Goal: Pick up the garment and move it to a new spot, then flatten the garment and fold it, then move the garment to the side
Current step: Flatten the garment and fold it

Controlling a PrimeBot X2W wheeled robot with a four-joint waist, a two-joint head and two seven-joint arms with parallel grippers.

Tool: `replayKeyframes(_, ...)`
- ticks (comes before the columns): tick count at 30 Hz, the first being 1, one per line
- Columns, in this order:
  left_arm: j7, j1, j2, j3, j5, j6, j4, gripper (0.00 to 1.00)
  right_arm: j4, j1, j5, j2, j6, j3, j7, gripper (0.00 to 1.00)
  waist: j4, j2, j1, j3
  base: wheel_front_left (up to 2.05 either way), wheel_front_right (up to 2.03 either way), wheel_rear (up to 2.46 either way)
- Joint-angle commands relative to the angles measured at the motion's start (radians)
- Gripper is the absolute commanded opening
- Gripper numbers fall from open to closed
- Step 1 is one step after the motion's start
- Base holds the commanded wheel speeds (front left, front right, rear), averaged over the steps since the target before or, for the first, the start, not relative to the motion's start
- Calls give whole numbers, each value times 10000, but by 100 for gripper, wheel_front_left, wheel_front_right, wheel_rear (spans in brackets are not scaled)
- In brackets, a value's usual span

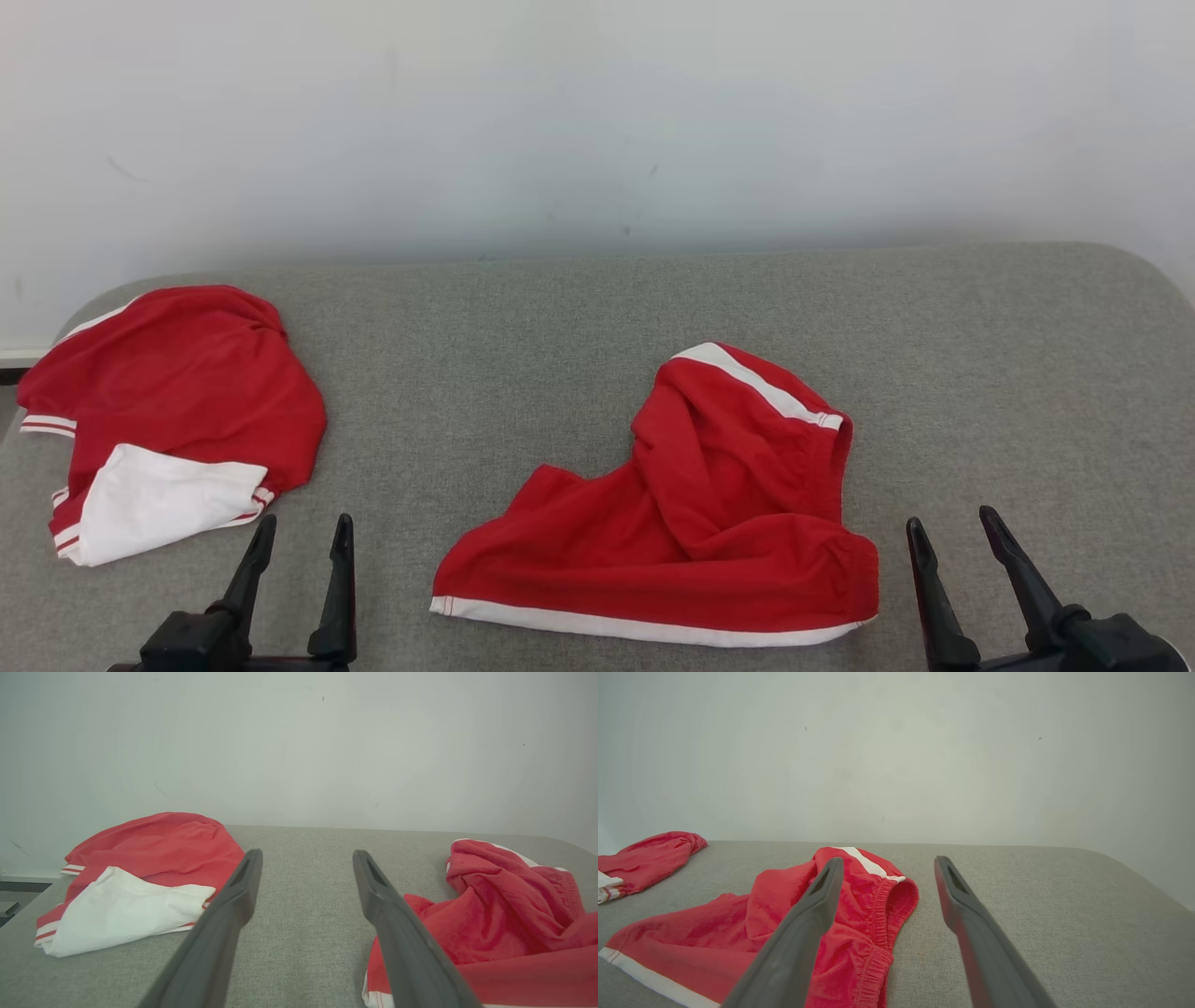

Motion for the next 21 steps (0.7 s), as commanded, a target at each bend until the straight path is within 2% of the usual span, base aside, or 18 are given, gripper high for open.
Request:
replayKeyframes(1,-4,167,5,24,52,-9,7,100,-21,144,-78,-11,-22,-39,-3,100,-16,0,1,-10,0,0,0)
replayKeyframes(21,-4,89,-111,124,176,-154,176,100,17,166,-137,27,-23,-79,-1,100,15,0,1,-27,0,0,0)
